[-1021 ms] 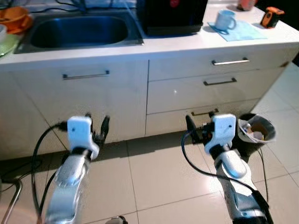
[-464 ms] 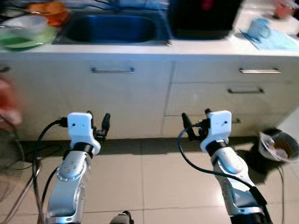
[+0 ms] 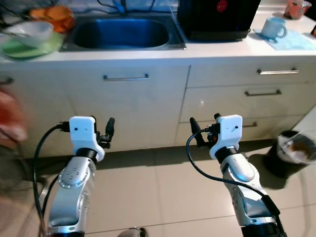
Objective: Kitchen organization
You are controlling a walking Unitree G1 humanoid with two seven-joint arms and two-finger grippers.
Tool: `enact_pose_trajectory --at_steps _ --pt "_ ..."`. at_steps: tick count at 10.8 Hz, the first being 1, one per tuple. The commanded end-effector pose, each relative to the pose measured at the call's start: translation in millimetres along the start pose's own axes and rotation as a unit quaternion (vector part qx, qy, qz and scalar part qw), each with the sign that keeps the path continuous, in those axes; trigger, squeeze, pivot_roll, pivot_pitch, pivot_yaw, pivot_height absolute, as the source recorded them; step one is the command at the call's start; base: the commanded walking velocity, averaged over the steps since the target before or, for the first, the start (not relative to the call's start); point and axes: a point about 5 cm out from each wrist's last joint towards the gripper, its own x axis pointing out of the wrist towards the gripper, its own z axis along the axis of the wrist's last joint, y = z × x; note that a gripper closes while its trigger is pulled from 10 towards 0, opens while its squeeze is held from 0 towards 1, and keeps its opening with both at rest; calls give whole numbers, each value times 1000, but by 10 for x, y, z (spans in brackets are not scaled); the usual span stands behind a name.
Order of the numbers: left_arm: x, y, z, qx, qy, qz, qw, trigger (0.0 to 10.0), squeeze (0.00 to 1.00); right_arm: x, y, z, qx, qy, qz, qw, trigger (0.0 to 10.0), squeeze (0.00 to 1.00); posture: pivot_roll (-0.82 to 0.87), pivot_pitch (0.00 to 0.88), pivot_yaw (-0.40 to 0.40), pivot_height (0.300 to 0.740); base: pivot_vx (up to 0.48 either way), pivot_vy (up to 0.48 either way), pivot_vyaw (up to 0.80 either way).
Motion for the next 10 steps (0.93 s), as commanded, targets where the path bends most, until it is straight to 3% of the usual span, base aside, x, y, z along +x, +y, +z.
enact_pose_trajectory --at_steps 1,4,10 --pt "-9 20 -24 3 6 0 1000 10000 0 6 -12 29 5 -4 -5 1000 10000 0 -1 58 4 740 0 0 0" --pt "-21 8 1 -5 -3 -7 1000 10000 0 -11 -10 18 6 -2 -5 1000 10000 0 -6 63 1 740 0 0 0" --pt "-33 44 -12 -6 -5 4 1000 10000 0 -29 10 -8 6 1 4 1000 10000 0 -4 66 1 740 391 0 0"
